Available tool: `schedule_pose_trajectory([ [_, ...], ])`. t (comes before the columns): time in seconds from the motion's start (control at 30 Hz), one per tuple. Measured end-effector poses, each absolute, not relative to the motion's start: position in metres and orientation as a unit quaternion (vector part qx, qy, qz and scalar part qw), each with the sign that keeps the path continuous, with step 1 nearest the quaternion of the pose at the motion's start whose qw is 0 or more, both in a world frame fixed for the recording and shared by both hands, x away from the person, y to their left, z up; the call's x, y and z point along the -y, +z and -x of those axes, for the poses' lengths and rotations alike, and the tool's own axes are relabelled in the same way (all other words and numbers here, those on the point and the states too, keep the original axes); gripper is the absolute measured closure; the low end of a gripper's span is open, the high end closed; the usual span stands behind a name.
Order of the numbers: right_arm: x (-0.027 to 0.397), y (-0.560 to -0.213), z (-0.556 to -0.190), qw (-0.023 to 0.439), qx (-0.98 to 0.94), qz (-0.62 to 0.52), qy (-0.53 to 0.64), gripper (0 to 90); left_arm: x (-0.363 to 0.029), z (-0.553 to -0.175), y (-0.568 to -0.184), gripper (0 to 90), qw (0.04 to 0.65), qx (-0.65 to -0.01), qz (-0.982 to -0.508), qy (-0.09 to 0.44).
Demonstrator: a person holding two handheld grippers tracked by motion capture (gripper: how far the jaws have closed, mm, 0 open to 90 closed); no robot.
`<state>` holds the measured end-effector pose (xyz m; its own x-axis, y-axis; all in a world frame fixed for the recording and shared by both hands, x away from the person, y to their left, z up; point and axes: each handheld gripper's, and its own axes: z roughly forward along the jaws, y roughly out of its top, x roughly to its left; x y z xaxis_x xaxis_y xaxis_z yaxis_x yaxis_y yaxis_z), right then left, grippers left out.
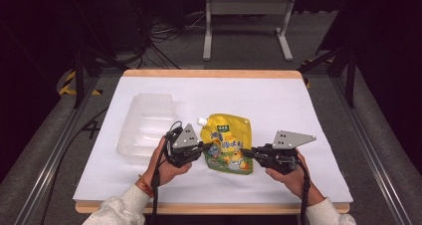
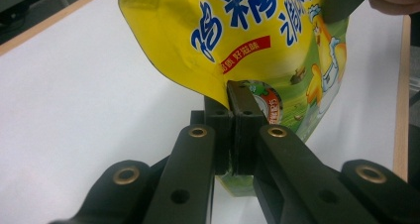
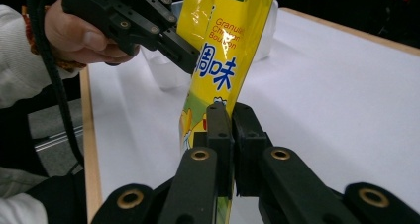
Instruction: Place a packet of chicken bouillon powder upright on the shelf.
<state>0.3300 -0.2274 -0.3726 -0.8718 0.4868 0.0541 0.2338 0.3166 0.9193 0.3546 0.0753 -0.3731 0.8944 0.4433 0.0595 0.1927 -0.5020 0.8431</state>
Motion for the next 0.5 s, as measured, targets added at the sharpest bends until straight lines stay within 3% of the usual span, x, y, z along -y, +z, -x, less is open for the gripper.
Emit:
schedule_pose_trajectory([
  [0.5, 0.2, -0.365, -0.332, 0.14, -0.8, -0.213, 0.543, 89.1, -0.094, -0.362, -0.363, 88.2, 0.471, -0.206, -0.843, 0.154],
])
